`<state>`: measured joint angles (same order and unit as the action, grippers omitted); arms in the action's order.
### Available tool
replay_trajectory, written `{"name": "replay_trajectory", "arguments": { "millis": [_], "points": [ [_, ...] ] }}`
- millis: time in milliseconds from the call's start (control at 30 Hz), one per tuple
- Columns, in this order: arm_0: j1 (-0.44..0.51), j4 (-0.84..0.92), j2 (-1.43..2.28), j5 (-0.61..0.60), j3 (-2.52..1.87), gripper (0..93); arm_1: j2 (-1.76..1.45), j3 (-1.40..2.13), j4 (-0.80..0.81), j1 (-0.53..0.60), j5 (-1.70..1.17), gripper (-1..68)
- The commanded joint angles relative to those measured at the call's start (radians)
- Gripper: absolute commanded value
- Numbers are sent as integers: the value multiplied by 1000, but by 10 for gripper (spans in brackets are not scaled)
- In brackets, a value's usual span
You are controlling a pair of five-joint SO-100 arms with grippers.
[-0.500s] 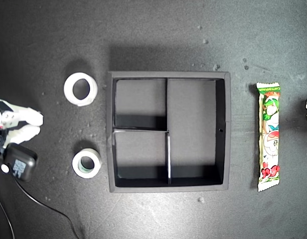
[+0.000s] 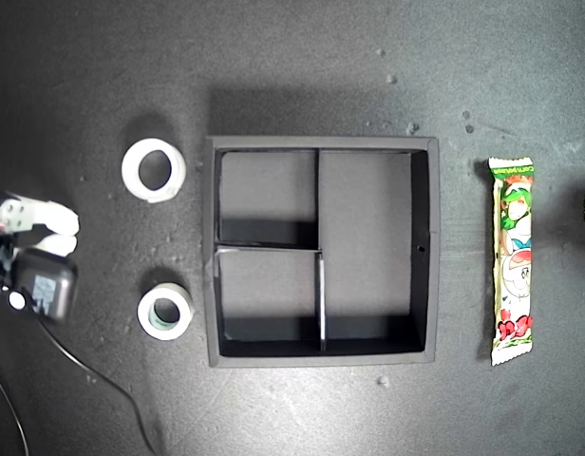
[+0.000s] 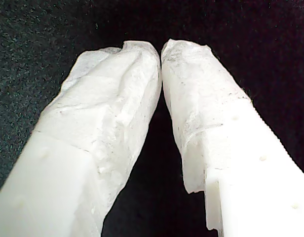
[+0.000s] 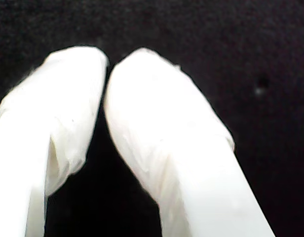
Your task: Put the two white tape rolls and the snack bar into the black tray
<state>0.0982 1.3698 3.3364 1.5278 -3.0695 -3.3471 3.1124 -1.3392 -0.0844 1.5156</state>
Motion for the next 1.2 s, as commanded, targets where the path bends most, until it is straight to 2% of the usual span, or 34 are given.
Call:
{"name": "replay_trajectory", "arguments": {
  "millis": [0, 100, 233, 333, 400, 500, 633, 700, 833, 967, 1067, 1167],
  "points": [
    [9, 25, 51, 34, -69, 0, -5, 12, -2, -2, -72, -1],
    [87, 23, 49, 172, -69, 0, -5, 12, -2, -2, -80, -2],
    [127, -115, 48, 5, -69, 0, -5, 12, 29, -34, -54, -3],
    [152, -153, 48, -2, -69, 0, -5, 12, 109, -23, -49, -3],
    [147, -184, 48, 8, -69, 0, -5, 12, 192, -5, -81, -3],
    [133, -310, 48, -51, -69, 6, -5, 12, 324, -8, -199, -3],
    [123, -584, 48, -212, -69, 2, -5, 12, 526, -21, -382, -3],
    [97, -646, 48, -268, -58, 4, -5, 12, 640, -14, -460, -3],
    [23, -509, 32, -339, 60, 63, -5, -18, 798, -44, -552, 0],
    [-43, -462, -172, -434, 236, 109, 11, -181, 765, -25, -634, 76],
    [-74, -471, -445, -509, 405, 132, 35, -318, 698, 9, -699, 91],
    [-123, -471, -684, -588, 545, 145, 201, -426, 681, 37, -752, 112]
  ]
}}
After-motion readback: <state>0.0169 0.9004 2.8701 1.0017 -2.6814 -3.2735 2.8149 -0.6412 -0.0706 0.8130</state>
